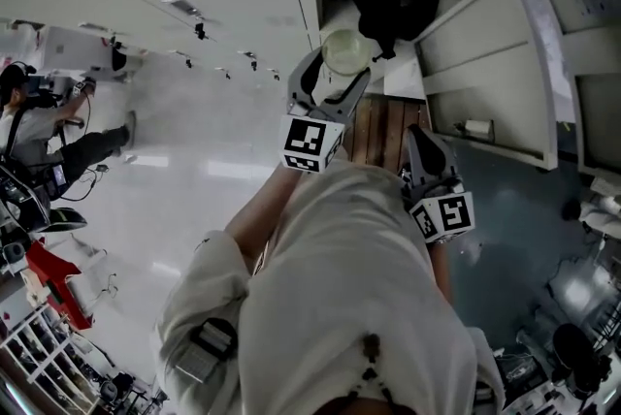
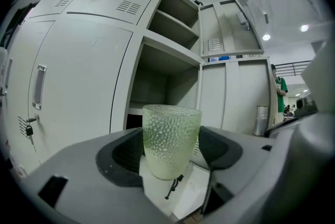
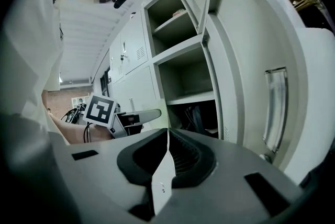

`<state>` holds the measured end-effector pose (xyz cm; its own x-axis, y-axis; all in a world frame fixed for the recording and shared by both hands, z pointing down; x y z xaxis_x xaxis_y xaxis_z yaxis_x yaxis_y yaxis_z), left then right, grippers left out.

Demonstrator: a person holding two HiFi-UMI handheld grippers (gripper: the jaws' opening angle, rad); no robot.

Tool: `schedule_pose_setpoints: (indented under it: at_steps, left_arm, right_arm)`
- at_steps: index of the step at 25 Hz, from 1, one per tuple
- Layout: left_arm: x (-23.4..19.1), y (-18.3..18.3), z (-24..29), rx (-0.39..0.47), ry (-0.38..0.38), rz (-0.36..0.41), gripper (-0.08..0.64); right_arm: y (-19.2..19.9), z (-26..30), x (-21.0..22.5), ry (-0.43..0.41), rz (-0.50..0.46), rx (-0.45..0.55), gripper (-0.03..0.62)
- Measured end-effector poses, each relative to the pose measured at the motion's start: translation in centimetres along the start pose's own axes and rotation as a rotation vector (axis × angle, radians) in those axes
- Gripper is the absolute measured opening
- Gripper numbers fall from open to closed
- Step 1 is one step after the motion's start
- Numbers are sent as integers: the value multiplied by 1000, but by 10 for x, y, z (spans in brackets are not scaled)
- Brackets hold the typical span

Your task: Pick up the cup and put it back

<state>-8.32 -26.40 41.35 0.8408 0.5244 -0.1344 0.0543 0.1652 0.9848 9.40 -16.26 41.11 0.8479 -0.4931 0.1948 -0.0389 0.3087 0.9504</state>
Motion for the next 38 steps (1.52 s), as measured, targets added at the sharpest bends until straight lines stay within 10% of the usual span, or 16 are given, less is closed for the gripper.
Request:
schedule_pose_setpoints:
  at_steps: [23,38]
  left_arm:
    - [165,-6,-110,-15,89,3,333]
    - [198,0,-190,0,-17,-20,334]
  right_arm:
    - [45,-162,-6,-5,62,7,28]
    - [56,-189,-6,-27,48,64,28]
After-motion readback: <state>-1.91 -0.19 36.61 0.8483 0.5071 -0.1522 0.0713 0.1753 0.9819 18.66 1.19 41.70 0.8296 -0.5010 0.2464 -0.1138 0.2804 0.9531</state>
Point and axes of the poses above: the fingertips, and each gripper's own axes: z forward along the fingers, x to its right, y out of its underside, the point moved 5 cm from there along -z, backward along the fingers, and after that the axes turned 5 degrees about y, right-handed, at the moved point
